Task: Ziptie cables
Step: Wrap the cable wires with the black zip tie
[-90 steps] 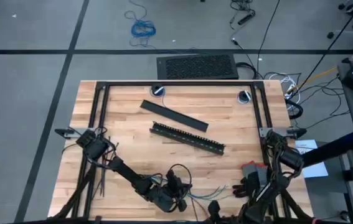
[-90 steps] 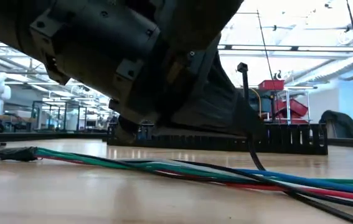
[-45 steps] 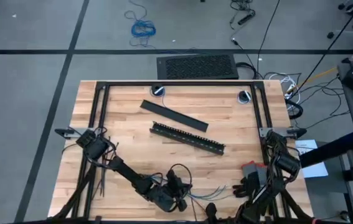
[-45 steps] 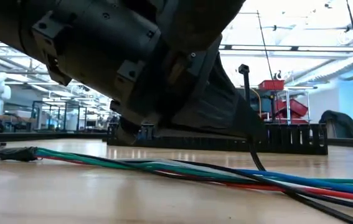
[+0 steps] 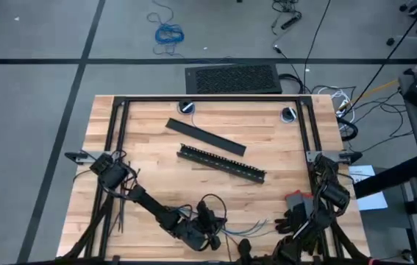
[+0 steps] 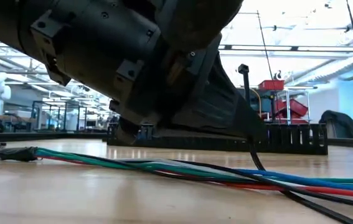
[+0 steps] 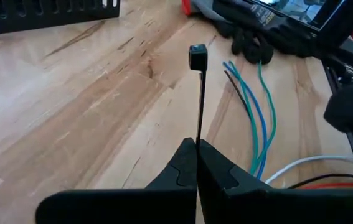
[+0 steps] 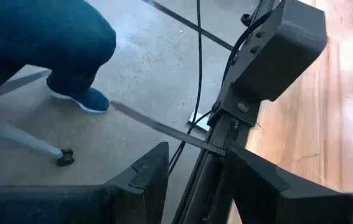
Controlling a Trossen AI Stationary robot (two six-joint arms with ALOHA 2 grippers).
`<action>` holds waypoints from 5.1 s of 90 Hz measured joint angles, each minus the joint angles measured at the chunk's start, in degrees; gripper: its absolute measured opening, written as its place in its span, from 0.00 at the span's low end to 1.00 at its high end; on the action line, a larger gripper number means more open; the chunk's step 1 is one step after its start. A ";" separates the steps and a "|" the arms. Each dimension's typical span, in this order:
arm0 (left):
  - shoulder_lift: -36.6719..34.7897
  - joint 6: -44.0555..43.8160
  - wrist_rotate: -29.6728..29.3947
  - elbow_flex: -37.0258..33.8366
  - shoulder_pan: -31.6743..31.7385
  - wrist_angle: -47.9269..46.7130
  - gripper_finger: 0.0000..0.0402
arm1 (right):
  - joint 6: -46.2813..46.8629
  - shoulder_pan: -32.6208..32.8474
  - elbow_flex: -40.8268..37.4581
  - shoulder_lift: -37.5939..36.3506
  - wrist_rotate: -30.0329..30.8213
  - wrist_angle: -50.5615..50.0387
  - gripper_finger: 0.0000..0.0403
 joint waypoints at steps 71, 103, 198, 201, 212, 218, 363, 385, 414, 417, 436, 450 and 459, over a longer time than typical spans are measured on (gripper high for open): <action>-0.04 -0.11 -0.39 0.00 0.17 0.55 0.00 | -5.07 -1.27 -0.07 0.12 2.15 6.68 0.32; -0.04 0.13 -0.98 0.00 0.26 0.46 0.00 | 0.22 -1.53 -0.07 0.12 2.35 7.05 0.02; -0.07 56.02 -16.41 -0.02 -4.11 5.85 0.00 | 30.67 -4.13 -17.47 0.00 21.38 46.35 0.00; -0.07 57.35 -16.41 -0.02 -4.15 5.84 0.00 | 29.15 -4.35 -19.13 -0.01 20.14 51.47 0.00; -0.07 62.01 -16.29 -0.02 -4.28 5.95 0.00 | 26.27 -5.44 -23.33 -0.01 16.72 62.32 0.00; -0.07 63.68 -16.26 -0.02 -4.28 5.95 0.00 | 26.42 -6.33 -24.24 -0.01 14.02 64.02 0.00; -0.07 69.07 -16.65 -0.02 -5.81 3.39 0.00 | 27.51 -8.24 -23.61 -0.01 12.79 60.68 0.00; -0.07 71.81 -17.10 -0.02 -6.01 3.34 0.00 | 27.02 -8.79 -23.65 0.08 11.89 62.08 0.00; -0.07 71.95 -19.74 -0.02 -4.58 3.41 0.00 | 28.34 -7.98 -23.65 0.08 9.96 61.28 0.00; -0.07 71.96 -19.74 -0.02 -4.55 3.41 0.00 | 28.35 -7.98 -23.65 0.08 9.89 61.28 0.00; -0.07 72.00 -19.71 -0.02 -4.66 3.41 0.00 | 28.33 -8.35 -23.65 0.08 9.51 61.08 0.00; -0.07 72.00 -19.71 -0.02 -4.72 3.43 0.00 | 28.33 -8.50 -23.65 0.08 9.39 61.04 0.00; -0.07 72.02 -19.69 -0.02 -4.72 3.41 0.00 | 28.33 -8.50 -23.65 0.07 9.34 60.88 0.00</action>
